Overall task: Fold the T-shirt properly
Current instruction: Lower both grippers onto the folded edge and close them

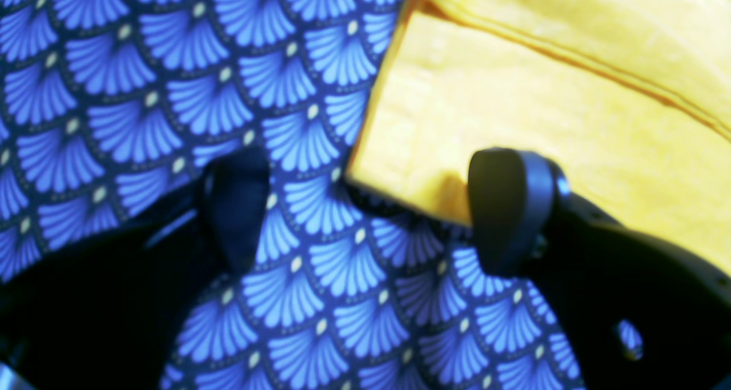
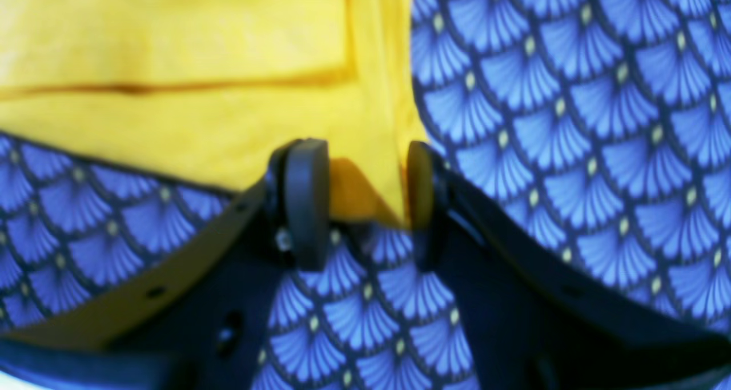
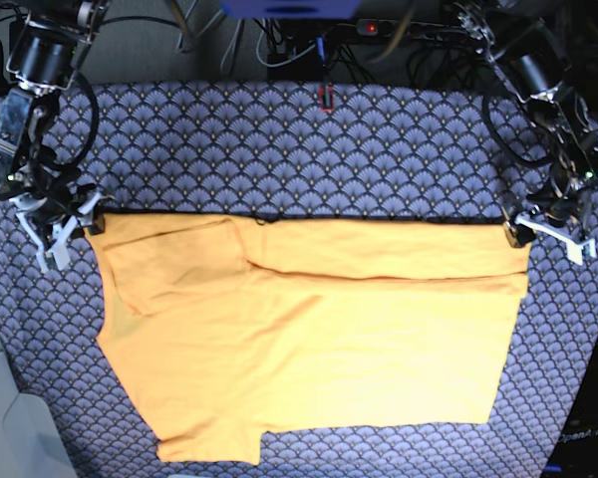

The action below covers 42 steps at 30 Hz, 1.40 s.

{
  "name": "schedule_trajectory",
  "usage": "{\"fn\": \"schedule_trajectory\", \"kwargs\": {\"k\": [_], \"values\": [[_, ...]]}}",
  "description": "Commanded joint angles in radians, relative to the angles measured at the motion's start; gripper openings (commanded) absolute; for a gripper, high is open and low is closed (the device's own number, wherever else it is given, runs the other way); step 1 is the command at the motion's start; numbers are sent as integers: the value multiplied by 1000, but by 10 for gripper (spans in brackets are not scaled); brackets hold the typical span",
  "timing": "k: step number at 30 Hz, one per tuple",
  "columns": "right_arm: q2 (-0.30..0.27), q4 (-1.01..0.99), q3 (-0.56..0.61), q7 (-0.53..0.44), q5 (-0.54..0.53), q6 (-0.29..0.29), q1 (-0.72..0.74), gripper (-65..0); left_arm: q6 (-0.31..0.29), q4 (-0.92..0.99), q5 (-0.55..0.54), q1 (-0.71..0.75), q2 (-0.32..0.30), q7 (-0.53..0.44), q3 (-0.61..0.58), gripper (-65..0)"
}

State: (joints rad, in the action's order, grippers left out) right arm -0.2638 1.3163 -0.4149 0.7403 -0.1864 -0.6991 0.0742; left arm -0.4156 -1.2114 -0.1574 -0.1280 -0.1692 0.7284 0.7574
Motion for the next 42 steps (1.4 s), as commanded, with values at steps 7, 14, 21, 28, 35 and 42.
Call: {"fn": "schedule_trajectory", "kwargs": {"k": [7, 14, 21, 28, 35, 42], "values": [[-16, 13, -5, -18, -5, 1, 9, -410, -4, -18, -9, -11, -17, -14, 3, -118], [-22, -174, -5, -61, -9, 1, 34, -410, -4, -18, -9, -11, -17, -14, 3, -118], [-21, -185, -5, -94, -12, 1, 6, -414, -4, -18, -9, -11, -17, -13, 3, -118], [-21, -185, -5, -95, -12, 1, 5, -527, -4, -18, -9, -11, -17, -13, 4, -123], [-22, -185, -2, -95, -8, 1, 6, -650, -4, -18, -9, -12, -16, -13, 3, -416], [-22, -185, -2, -95, -8, 1, 6, -650, 1, -12, -9, -17, -13, -13, 3, -478]]}}
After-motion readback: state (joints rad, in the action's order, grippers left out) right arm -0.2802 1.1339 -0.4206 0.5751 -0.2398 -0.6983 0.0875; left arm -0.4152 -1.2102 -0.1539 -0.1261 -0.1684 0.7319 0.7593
